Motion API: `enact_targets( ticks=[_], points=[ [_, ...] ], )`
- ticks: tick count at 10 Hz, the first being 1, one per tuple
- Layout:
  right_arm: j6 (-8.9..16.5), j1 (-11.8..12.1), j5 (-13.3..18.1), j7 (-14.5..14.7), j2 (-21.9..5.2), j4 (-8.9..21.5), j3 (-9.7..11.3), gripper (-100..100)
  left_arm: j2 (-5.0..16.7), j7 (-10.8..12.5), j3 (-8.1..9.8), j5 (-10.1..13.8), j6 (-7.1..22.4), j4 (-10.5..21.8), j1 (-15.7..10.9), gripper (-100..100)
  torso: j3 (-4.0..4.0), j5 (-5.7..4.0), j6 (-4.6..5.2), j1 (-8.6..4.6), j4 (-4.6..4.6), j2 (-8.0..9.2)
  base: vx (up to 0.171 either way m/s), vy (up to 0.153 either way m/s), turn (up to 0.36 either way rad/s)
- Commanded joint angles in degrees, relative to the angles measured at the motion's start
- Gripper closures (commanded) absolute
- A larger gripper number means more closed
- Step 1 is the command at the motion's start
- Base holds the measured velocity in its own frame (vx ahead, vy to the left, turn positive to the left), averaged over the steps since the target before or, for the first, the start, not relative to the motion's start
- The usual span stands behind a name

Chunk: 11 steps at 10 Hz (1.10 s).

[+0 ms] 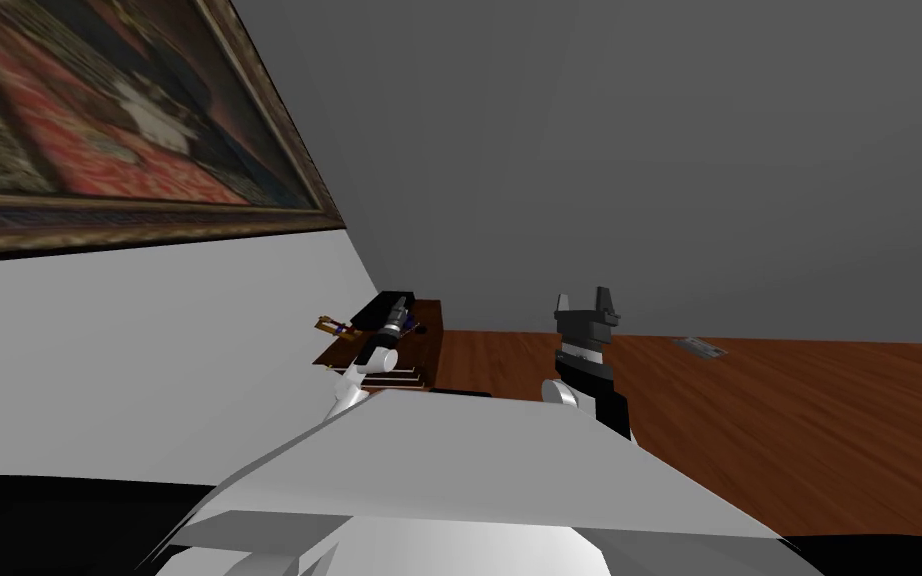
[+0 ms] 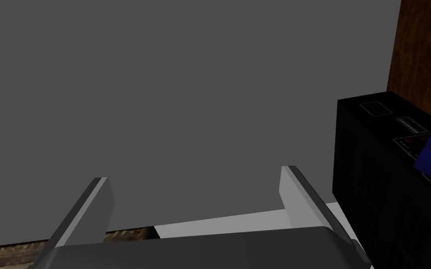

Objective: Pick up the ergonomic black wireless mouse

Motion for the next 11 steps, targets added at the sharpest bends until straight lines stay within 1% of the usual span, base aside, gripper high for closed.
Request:
enact_targets(
  ticks=[1,2,3,4,5,6,7,8,9,10,11],
  points=[
    [0.0,0.0,0.0,0.0,0.0,0.0,0.0,0,0.8,-1.9,-0.1,1.9,2.9,2.9,-1.7,-100,0.0,0.0,0.0,0.0,0.0,0.0,0.065,-0.064,0.006],
    [0.0,0.0,0.0,0.0,0.0,0.0,0.0,0,0.8,-1.9,-0.1,1.9,3.3,4.1,-1.7,-100,-0.02,0.0,0.01,-0.03,0.0,-0.05,0.052,-0.052,0.006],
    [0.0,0.0,0.0,0.0,0.0,0.0,0.0,0,0.8,-1.9,-0.1,1.9,3.3,4.3,-1.7,-100,0.0,0.0,0.0,0.01,0.0,0.0,0.018,-0.022,0.002],
    [0.0,0.0,0.0,0.0,0.0,0.0,0.0,0,1.6,-3.5,-0.23,3.6,6.0,6.3,-3.1,-100,0.06,0.02,-0.01,0.11,0.02,0.1,0.044,-0.038,0.005],
    [0.0,0.0,0.0,0.0,0.0,0.0,0.0,0,1.6,-3.5,-0.23,3.6,6.0,7.6,-3.1,-100,0.03,0.02,0.0,0.08,0.02,0.04,0.05,-0.041,0.005],
    [0.0,0.0,0.0,0.0,0.0,0.0,0.0,0,2.3,-5.1,-0.38,5.2,8.1,9.8,-4.4,-100,0.02,0.02,-0.01,0.07,0.01,0.03,0.086,-0.057,0.014],
    [0.0,0.0,0.0,0.0,0.0,0.0,0.0,0,2.3,-5.1,-0.38,5.2,8.7,11.0,-4.4,-100,-0.04,0.0,0.0,0.01,-0.01,-0.09,0.078,-0.049,0.006],
    [0.0,0.0,0.0,0.0,0.0,0.0,0.0,0,3.0,-6.7,-0.54,6.9,11.1,13.1,-5.7,-100,-0.05,0.01,0.0,0.04,-0.02,-0.09,0.094,-0.067,0.006],
    [0.0,0.0,0.0,0.0,0.0,0.0,0.0,0,3.0,-6.7,-0.54,6.9,11.5,14.3,-5.7,-100,-0.08,0.0,0.0,-0.02,-0.03,-0.14,0.079,-0.053,0.011],
    [0.0,0.0,0.0,0.0,0.0,0.0,0.0,0,3.7,-8.3,-0.73,8.5,13.6,16.1,-6.9,-100,-0.06,0.0,-0.01,0.02,-0.03,-0.1,0.088,-0.035,0.018],
    [0.0,0.0,0.0,0.0,0.0,0.0,0.0,0,3.7,-8.3,-0.73,8.5,14.3,17.7,-6.9,-100,-0.07,0.01,0.0,0.07,-0.02,-0.13,0.062,-0.032,0.003]
  ],
)
